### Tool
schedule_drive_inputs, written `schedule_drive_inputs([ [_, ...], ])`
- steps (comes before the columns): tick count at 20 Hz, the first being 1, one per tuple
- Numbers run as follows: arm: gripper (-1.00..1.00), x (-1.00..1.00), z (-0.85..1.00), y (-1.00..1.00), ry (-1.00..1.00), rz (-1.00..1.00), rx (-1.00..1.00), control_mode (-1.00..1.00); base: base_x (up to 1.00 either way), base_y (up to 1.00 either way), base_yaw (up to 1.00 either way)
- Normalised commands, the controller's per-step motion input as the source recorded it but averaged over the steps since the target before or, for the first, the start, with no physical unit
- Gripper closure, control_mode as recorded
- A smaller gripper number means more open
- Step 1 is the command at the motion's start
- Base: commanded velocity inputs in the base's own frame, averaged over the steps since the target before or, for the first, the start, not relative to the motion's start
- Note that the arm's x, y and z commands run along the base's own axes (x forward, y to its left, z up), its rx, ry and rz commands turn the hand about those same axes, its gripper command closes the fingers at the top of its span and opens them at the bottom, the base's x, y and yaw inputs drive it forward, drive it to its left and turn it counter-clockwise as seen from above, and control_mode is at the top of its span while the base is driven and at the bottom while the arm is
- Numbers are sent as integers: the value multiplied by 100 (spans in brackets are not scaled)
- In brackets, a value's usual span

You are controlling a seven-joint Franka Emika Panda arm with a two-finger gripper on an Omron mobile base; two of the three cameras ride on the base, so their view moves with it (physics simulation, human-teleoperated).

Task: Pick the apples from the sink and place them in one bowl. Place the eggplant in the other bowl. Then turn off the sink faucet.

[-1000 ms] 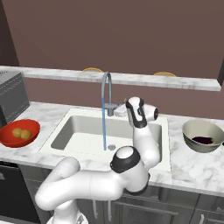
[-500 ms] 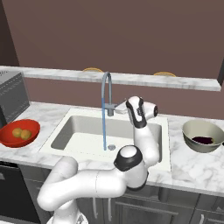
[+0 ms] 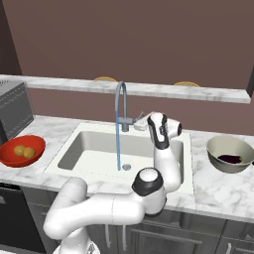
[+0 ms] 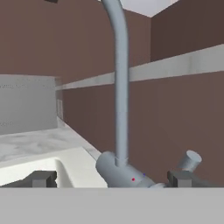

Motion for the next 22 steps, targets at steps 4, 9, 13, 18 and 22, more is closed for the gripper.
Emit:
schedule_drive_inputs([
  [4,-100,12,-8,-12,0,0,6,-100,0,0,0],
  [9,-100,21,-8,-6,0,0,4,-100,0,0,0],
  [13,-100,30,-10,-2,0,0,2,-100,0,0,0],
  [18,-100,31,-8,0,0,0,1,-100,0,0,0],
  [22,-100,31,-6,-1,0,0,1,-100,0,0,0],
])
